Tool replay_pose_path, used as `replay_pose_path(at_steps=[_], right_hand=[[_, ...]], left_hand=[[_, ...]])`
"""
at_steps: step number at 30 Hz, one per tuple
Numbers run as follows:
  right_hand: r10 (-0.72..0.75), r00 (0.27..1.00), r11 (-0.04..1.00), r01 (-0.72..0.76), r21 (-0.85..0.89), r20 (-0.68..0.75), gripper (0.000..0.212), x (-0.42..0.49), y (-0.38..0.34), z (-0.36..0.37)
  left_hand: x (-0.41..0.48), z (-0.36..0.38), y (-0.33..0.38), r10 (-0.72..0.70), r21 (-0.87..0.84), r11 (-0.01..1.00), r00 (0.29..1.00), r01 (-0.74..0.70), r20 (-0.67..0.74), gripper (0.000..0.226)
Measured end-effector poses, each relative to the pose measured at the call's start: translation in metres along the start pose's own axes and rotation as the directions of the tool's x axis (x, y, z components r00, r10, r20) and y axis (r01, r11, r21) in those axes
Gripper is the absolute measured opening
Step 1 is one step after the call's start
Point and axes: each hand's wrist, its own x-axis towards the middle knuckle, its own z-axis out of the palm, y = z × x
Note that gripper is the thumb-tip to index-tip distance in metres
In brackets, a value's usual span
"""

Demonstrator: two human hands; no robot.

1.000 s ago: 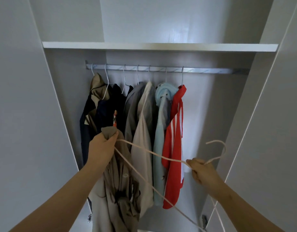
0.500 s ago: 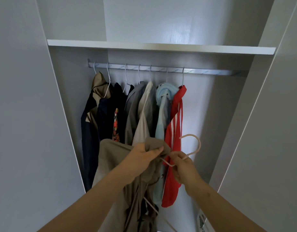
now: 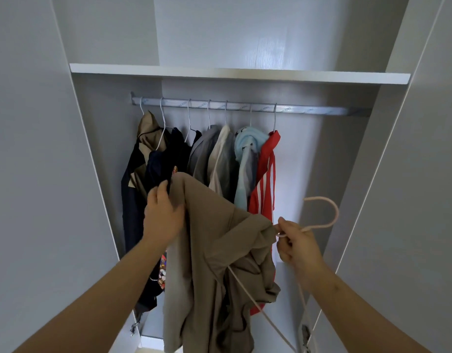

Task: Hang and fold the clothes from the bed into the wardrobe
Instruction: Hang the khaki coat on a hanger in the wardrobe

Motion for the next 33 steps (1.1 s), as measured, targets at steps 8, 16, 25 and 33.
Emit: replay_pose_path(at_steps=[8, 16, 25, 33], right_hand=[[0.001, 0.999, 0.998, 0.002, 0.056, -0.052, 0.037, 0.001, -0.005, -0.008], [-0.087, 0.996, 0.978, 0.087, -0.189, 0.011, 0.06, 0.009, -0.015, -0.009], [-0.086, 0.996, 0.958, 0.076, -0.276, -0.023, 0.04, 0.021, -0.017, 0.013], [-0.524, 0.851, 0.756, 0.484, -0.44, 0.037, 0.018, 0.025, -0.03, 0.023]], left_hand=[[0.038, -0.001, 0.018, -0.007, -0.056, 0.998, 0.991, 0.015, 0.131, 0.02], [0.03, -0.004, 0.044, 0.43, 0.23, 0.9, 0.845, -0.371, -0.318, 0.02], [-0.007, 0.044, 0.046, 0.586, 0.507, 0.595, 0.769, -0.623, 0.257, 0.049], [-0.022, 0.036, 0.053, 0.785, 0.244, 0.564, 0.604, -0.789, 0.137, 0.039]])
